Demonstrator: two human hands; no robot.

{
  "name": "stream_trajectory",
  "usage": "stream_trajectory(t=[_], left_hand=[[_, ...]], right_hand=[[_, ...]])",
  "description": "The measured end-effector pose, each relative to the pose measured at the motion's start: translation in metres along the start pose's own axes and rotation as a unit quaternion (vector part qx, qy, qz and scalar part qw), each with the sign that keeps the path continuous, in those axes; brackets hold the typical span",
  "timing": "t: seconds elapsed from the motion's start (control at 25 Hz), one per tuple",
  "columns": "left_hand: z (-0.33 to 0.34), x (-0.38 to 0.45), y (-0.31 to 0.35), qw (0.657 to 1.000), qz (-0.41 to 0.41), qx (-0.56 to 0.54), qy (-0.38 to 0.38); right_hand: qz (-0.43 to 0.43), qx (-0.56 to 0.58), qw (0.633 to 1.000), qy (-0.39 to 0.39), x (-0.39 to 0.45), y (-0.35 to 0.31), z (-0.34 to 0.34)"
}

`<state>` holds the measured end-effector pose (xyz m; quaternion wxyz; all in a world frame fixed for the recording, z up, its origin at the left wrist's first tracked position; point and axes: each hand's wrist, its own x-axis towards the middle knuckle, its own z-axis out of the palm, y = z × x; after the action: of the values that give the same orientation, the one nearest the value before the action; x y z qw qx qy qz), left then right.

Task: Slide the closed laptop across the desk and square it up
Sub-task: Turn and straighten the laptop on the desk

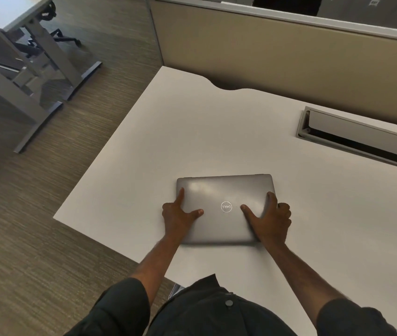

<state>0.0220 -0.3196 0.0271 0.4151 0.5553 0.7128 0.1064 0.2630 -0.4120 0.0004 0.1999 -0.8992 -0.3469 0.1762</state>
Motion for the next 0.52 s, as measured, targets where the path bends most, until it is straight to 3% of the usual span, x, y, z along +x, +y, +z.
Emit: stream_trajectory(t=[0.52], left_hand=[[-0.011,0.015,0.006,0.993,0.091,0.021,-0.067]], right_hand=[[0.062,0.055,0.996,0.026,-0.02,0.002,-0.014]])
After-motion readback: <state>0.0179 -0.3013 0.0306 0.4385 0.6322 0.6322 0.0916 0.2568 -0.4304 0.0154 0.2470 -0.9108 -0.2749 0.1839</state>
